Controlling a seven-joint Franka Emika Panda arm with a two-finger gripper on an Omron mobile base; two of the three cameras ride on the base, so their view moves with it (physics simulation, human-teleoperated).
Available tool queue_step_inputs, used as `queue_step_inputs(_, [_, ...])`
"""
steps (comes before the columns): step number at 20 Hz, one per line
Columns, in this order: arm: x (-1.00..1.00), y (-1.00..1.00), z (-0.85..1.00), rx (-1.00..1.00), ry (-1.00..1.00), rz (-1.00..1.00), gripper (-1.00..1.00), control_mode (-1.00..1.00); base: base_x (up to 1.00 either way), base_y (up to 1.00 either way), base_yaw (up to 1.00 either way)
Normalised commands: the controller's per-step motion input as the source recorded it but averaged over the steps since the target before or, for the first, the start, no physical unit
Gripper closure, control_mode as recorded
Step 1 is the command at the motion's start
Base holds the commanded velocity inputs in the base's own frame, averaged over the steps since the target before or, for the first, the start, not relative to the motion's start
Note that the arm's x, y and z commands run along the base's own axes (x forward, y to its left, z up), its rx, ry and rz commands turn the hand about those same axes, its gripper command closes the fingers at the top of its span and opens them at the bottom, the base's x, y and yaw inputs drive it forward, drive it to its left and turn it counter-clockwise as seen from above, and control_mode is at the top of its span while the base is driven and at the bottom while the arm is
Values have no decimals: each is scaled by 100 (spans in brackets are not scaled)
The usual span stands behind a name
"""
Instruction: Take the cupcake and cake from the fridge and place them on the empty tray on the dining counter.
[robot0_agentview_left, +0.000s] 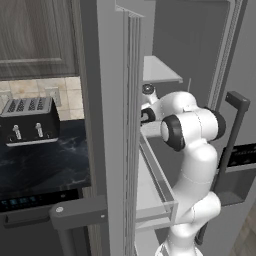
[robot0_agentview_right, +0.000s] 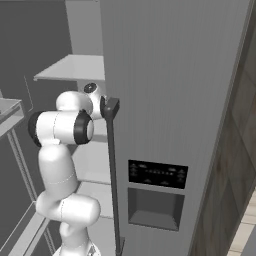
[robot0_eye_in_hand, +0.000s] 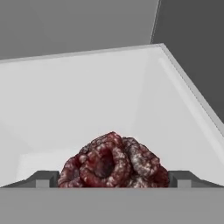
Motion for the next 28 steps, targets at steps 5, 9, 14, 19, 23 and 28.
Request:
queue_step_inputs(5, [-79,0,-40,0,-3,0,100,-100,0,0,0])
queue_step_inputs(9, [-82,0,-46,0,-8,0,100,-100,0,0,0])
queue_step_inputs(14, [-98,-6,6,0,-9,0,100,-100,0,0,0])
queue_step_inputs(19, [-100,-32,47,0,-4,0,100,-100,0,0,0])
queue_step_inputs(23, [-100,-35,91,0,0,9,100,-100,0,0,0])
queue_step_inputs(28, [-100,-11,100,0,10,20,100,-100,0,0,0])
